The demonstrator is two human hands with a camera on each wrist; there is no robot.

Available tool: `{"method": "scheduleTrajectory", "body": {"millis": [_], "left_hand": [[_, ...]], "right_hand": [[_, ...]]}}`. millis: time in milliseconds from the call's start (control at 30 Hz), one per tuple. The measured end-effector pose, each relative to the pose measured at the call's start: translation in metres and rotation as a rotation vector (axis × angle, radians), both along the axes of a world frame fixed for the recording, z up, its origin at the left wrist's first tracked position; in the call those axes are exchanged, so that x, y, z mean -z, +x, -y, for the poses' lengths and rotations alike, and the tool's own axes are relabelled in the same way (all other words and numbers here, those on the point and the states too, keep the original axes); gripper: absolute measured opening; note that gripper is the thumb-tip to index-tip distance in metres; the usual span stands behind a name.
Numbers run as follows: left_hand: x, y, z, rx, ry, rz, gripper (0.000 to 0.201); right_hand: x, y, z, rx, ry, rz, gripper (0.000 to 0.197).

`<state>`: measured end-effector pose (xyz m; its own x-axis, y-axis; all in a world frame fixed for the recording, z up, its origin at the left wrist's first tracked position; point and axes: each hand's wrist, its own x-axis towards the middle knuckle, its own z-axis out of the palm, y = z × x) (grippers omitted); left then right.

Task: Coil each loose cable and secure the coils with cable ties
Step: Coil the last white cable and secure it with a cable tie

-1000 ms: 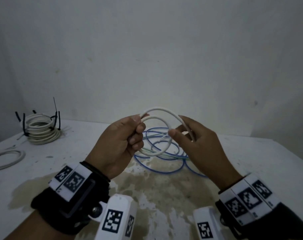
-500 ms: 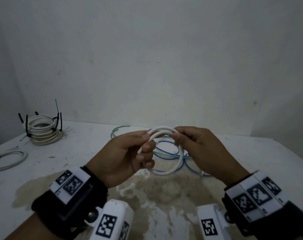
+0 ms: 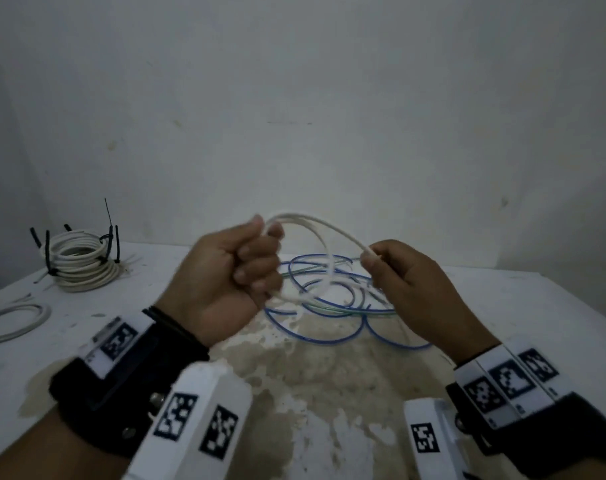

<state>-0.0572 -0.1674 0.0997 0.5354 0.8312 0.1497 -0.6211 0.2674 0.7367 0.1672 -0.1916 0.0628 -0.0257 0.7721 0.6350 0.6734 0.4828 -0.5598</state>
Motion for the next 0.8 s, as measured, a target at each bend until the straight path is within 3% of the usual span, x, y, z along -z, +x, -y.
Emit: {"method": "scheduleTrajectory", "body": {"millis": [100, 200, 333, 500, 567, 633, 733, 800], "left_hand": [[-0.012, -0.021, -0.012, -0.157, 0.022, 0.062, 0.026], [-0.011, -0.026, -0.016, -0.209, 0.046, 0.044, 0.025], [-0.002, -0.02, -0.017, -0.231, 0.078, 0.052, 0.024], [0.0, -0.017, -0.015, -0.333, 0.14, 0.002, 0.026], [-0.004, -0.022, -0.014, -0.412, 0.174, 0.024, 0.022], [-0.011, -0.036, -0.015, -0.497, 0.186, 0.08, 0.016], [-0.016, -0.064, -0.018, -0.582, 0.187, 0.116, 0.018], [-0.015, -0.078, -0.019, -0.623, 0.174, 0.115, 0.026]], "right_hand": [[0.013, 0.026, -0.004, 0.095, -0.093, 0.047, 0.013], [0.013, 0.038, -0.006, 0.176, -0.014, 0.158, 0.015], [0.001, 0.028, -0.004, 0.275, 0.102, 0.546, 0.01], [-0.01, -0.006, 0.006, 0.279, 0.026, 0.849, 0.032], [-0.01, -0.018, 0.009, 0.26, 0.046, 0.824, 0.028], [-0.011, -0.023, 0.008, 0.217, 0.072, 0.742, 0.006], [-0.01, -0.013, 0.003, 0.153, -0.016, 0.579, 0.025], [-0.012, -0.003, -0.001, 0.187, 0.032, 0.461, 0.029]]}}
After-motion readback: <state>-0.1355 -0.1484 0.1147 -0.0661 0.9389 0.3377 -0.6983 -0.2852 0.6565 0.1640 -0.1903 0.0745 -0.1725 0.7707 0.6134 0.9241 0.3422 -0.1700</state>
